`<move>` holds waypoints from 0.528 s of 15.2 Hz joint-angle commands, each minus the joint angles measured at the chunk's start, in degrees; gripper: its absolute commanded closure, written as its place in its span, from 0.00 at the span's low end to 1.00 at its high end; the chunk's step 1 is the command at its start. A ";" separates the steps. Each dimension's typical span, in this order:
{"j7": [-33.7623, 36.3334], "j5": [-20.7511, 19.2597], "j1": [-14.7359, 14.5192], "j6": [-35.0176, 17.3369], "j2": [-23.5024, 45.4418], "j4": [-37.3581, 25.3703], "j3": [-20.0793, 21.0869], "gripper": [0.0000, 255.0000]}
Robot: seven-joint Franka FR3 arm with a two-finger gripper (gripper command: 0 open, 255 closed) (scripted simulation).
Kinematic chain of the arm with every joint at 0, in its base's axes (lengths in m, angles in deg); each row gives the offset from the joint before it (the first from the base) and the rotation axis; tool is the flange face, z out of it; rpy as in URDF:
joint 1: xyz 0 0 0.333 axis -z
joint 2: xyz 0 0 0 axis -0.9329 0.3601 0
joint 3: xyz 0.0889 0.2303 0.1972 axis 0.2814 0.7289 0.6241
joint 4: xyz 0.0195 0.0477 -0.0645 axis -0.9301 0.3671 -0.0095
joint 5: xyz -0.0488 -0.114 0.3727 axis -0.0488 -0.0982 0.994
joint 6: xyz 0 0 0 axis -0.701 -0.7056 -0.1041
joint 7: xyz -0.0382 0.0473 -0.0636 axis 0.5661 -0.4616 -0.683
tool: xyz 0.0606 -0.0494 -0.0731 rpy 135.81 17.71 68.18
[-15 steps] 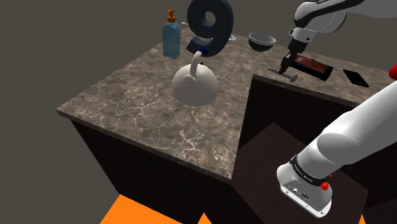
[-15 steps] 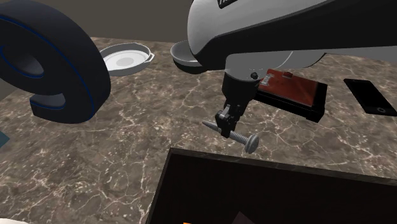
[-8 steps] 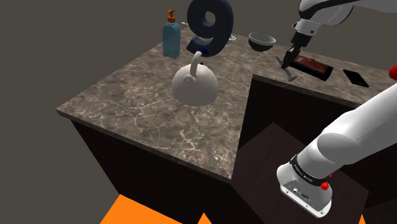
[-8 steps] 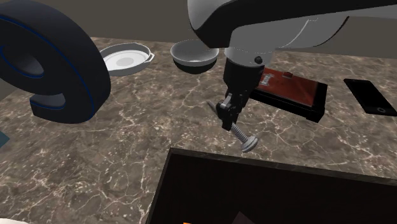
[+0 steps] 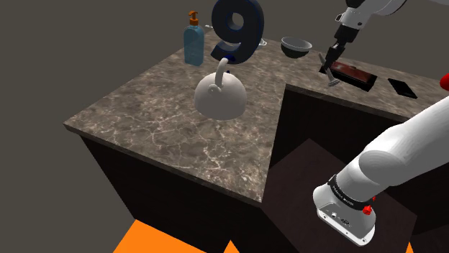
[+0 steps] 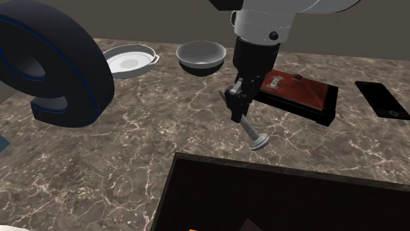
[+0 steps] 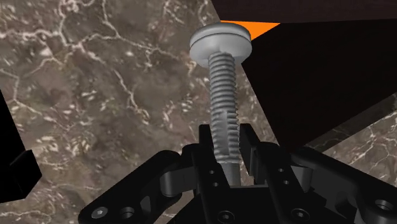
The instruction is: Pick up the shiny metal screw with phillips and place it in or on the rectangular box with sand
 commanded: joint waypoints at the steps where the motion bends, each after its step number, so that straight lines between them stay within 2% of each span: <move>1: 0.15 -0.05 -0.03 1.66 -0.15 -1.51 0.11 1.00; 8: 0.60 -0.04 -0.20 6.81 -0.35 -6.51 0.45 1.00</move>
